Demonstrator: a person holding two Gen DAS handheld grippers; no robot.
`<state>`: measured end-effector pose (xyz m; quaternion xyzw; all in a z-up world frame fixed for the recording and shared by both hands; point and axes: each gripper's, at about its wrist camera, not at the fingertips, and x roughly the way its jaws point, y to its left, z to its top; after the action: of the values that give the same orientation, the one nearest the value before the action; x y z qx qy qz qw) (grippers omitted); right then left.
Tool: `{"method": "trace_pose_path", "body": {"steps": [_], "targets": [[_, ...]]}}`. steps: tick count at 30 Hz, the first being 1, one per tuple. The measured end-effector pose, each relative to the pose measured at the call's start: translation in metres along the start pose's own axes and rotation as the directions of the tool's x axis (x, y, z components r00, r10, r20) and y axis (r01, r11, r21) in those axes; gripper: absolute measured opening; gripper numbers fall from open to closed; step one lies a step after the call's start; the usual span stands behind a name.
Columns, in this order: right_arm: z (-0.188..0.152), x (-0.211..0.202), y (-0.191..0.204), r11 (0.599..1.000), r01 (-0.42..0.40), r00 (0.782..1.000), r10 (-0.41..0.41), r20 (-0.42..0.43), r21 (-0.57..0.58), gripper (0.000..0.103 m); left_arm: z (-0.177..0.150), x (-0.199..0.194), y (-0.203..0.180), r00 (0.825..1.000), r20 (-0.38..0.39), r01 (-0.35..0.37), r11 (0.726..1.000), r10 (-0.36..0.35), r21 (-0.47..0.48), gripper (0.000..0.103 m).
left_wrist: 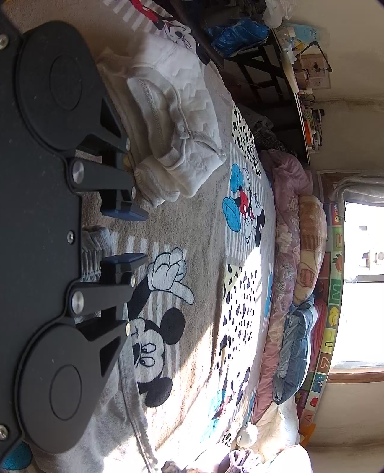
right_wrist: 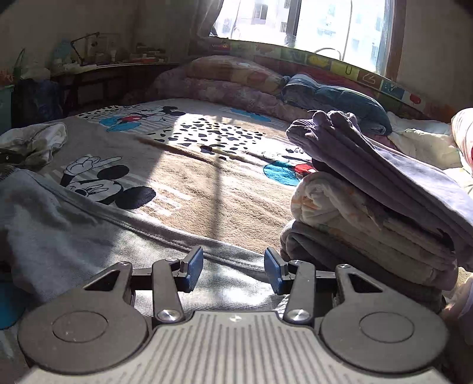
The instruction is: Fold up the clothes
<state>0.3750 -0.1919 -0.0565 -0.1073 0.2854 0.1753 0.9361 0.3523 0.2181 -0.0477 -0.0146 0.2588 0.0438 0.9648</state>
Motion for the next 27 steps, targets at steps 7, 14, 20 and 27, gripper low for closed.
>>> {"method": "trace_pose_path", "body": {"steps": [7,14,20,27], "targets": [[0.04,0.026,0.058,0.984,-0.171,0.985,0.17,-0.019,-0.057,0.048,-0.005,-0.026,0.043,0.986,-0.008,0.164,0.971,-0.168,-0.175,0.042],[0.085,0.081,0.12,0.936,-0.348,0.936,0.342,-0.087,-0.058,0.057,-0.03,-0.003,0.057,0.941,-0.063,0.288,0.885,-0.332,-0.366,0.043],[0.084,0.111,0.174,0.909,-0.369,0.924,0.338,-0.177,-0.194,0.057,-0.045,-0.009,0.023,0.931,-0.09,0.336,0.928,-0.353,-0.159,0.035],[0.073,0.109,0.187,0.914,-0.325,0.941,0.288,-0.176,-0.243,0.057,-0.049,-0.022,0.013,0.935,-0.006,0.355,0.935,-0.355,-0.012,0.028]]}}
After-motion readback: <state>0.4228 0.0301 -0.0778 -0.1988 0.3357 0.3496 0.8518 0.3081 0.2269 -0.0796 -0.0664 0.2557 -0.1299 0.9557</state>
